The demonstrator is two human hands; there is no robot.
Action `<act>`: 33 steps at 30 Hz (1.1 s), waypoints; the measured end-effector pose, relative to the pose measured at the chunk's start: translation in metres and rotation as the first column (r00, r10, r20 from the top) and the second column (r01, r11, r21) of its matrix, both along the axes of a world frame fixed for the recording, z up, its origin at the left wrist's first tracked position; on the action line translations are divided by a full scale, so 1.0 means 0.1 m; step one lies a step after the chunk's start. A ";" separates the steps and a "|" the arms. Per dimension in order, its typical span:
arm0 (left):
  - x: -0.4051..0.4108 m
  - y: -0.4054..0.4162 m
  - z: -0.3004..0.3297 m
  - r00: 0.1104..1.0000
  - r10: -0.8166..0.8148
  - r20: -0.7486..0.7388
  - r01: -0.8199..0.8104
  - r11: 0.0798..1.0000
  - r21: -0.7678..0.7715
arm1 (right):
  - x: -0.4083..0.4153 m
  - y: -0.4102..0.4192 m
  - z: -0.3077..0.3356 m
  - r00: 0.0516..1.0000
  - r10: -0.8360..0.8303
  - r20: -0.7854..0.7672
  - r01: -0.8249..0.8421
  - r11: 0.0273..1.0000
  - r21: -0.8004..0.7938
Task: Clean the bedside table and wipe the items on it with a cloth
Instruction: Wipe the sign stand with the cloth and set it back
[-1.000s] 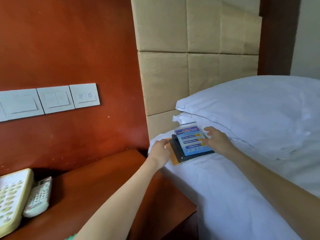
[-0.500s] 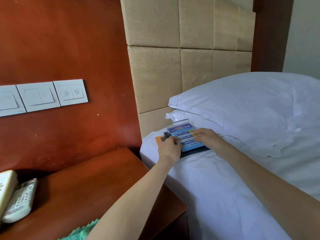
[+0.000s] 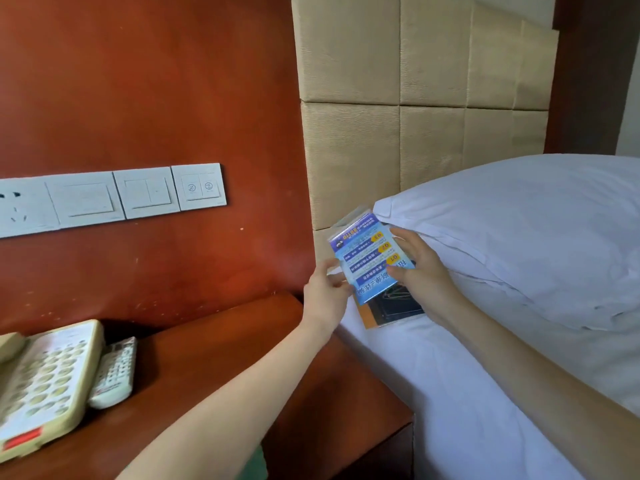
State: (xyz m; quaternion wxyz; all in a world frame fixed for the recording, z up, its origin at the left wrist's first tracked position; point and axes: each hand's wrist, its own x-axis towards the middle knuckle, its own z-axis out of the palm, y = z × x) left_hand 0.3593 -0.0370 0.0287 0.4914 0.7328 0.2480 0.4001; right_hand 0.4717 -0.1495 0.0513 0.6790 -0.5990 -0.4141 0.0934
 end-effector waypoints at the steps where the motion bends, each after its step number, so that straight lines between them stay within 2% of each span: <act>1: -0.12 0.03 0.02 1.000 0.002 0.015 -0.002 1.000 0.008 | -0.11 0.05 0.01 1.000 0.011 0.001 -0.011 1.000 0.029; 5: -0.72 0.21 0.04 0.999 0.021 0.029 -0.023 0.998 0.060 | -0.48 0.28 0.03 0.995 0.043 -0.095 -0.033 0.994 0.105; 9: -1.39 0.46 0.02 0.998 0.052 -0.019 -0.051 0.998 0.047 | -0.77 0.50 0.05 0.979 0.108 -0.172 -0.096 0.992 0.076; 12: -1.90 0.62 -0.02 0.984 0.176 0.024 -0.172 0.980 -0.103 | -1.07 0.69 0.05 0.969 0.195 -0.151 -0.192 0.981 0.039; 16: -2.56 0.75 -0.11 0.948 0.303 0.097 -0.247 0.893 -0.375 | -1.48 0.89 0.12 0.971 0.236 -0.038 -0.236 0.972 0.021; 19: -2.93 0.81 -0.13 0.966 0.217 0.144 -0.106 0.833 -0.543 | -1.77 1.01 0.23 0.951 0.302 0.059 -0.305 0.952 0.035; 22: -3.16 0.87 -0.18 0.980 -0.026 0.199 0.131 0.834 -0.536 | -2.04 1.10 0.33 0.883 0.428 0.196 -0.432 0.902 -0.021; 26: -3.27 0.89 -0.31 0.905 -0.270 0.328 0.419 0.695 -0.584 | -2.29 1.19 0.48 0.778 0.541 0.321 -0.543 0.835 -0.090; 30: -3.29 0.88 -0.34 0.835 -0.339 0.434 0.545 0.622 -0.562 | -2.38 1.25 0.60 0.736 0.565 0.374 -0.580 0.811 -0.084; 33: -3.30 0.87 -0.32 0.827 -0.321 0.461 0.550 0.626 -0.552 | -2.40 1.31 0.63 0.736 0.560 0.380 -0.585 0.809 -0.060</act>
